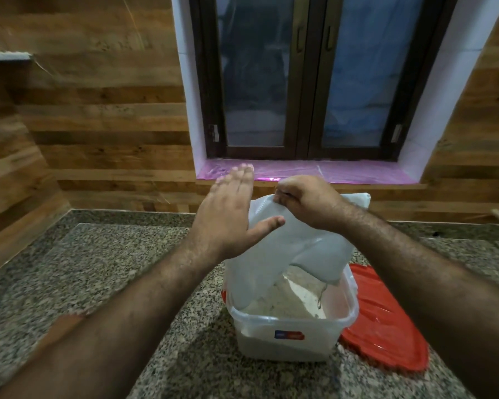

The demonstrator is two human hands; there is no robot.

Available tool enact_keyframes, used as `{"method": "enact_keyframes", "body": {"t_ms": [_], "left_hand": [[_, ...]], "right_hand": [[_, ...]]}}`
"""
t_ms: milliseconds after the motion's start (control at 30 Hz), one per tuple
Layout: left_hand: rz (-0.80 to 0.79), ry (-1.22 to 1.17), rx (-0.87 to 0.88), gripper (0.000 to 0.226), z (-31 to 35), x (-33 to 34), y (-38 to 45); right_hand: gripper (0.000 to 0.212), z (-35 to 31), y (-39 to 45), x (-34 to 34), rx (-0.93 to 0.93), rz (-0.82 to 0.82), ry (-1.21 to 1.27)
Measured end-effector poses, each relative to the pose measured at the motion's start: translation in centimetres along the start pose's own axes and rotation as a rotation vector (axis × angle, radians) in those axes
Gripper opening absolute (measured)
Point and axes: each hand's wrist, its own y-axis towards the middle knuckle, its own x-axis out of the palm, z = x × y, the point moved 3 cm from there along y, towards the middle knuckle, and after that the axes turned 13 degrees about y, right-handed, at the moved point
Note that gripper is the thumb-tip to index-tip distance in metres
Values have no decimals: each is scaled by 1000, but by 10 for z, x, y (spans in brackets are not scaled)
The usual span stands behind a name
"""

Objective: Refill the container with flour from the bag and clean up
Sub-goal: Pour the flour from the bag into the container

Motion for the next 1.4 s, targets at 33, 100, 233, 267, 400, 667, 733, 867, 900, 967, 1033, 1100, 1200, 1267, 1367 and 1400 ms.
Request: {"method": "enact_keyframes", "body": {"t_ms": [33, 100, 233, 267, 400, 667, 733, 867, 900, 967, 1033, 1100, 1200, 1267, 1367, 1400], "left_hand": [[-21, -9, 2, 121, 0, -1, 0], [-132, -7, 48, 121, 0, 1, 2], [-1, -19, -2, 121, 1, -5, 3], [-67, -29, 17, 119, 1, -5, 4], [-88, -8, 20, 121, -2, -1, 9], [-247, -67, -15, 86, -6, 2, 18], [-266, -113, -28, 57, -7, 6, 19], [-135, -368, -63, 20, -12, 7, 18], [-125, -396, -58, 17, -13, 7, 17], [-105, -447, -54, 16, -16, 8, 16], [-108, -520, -65, 23, -24, 11, 14], [-114, -605, -92, 26, -36, 14, 12], [-52, -695, -149, 28, -57, 17, 10], [-4, -762, -161, 29, -68, 20, 7], [72, -775, -134, 28, -77, 25, 0], [88, -769, -140, 29, -80, 29, -3]], "right_hand": [[26, 0, 0, 0, 0, 7, 8], [38, -2, 0, -1, -3, 12, 5], [26, -3, 1, -2, 0, 1, 19], [23, -4, 0, -3, -6, 3, 21], [32, -6, 3, -3, -8, -34, 25], [15, -16, 7, -4, -47, -109, 0], [14, -19, 8, -2, -72, -136, -21], [16, -22, 7, -5, -86, -100, -88], [18, -24, 6, -7, -87, -87, -129], [25, -29, 4, -12, -85, -72, -212], [38, -30, 1, -17, -82, -27, -311], [52, -24, -5, -23, -64, 81, -407], [69, -9, -18, -32, 23, 377, -353], [84, 2, -24, -27, 139, 528, -117], [92, 23, -26, -7, 381, 525, 285], [87, 32, -26, 0, 426, 494, 395]]}}
